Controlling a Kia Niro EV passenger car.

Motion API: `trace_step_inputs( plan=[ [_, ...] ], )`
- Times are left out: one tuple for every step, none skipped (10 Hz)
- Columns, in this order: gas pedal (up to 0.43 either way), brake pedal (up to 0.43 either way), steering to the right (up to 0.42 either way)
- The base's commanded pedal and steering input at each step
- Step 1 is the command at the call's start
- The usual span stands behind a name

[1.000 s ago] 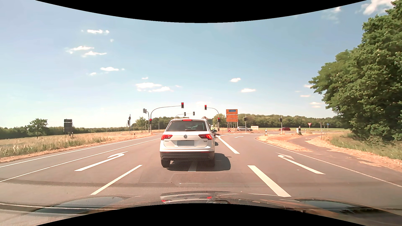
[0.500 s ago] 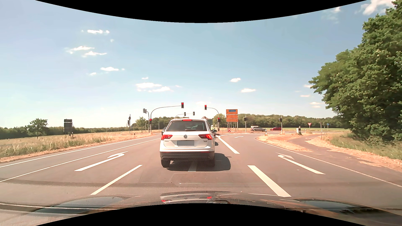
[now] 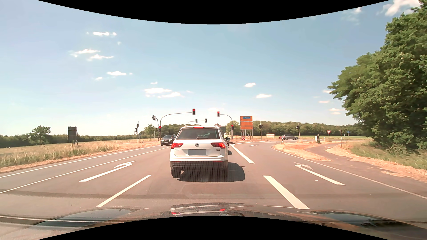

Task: Follow the waypoints while adhering to traffic rules and regulations

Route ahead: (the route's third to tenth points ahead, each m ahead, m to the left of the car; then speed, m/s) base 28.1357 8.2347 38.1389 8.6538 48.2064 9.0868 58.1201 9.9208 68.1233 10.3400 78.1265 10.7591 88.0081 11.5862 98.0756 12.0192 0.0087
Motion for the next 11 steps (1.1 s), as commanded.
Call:
trace_step_inputs(
  plan=[
    [0.000,0.000,-0.006],
    [0.000,0.000,-0.005],
    [0.000,0.000,-0.006],
    [0.000,0.000,-0.005],
    [0.000,0.000,-0.005],
    [0.000,0.000,-0.005],
    [0.000,0.000,-0.005],
    [0.000,0.000,-0.005],
    [0.000,0.000,-0.005],
    [0.000,0.000,-0.005],
    [0.000,0.000,-0.005]
  ],
)
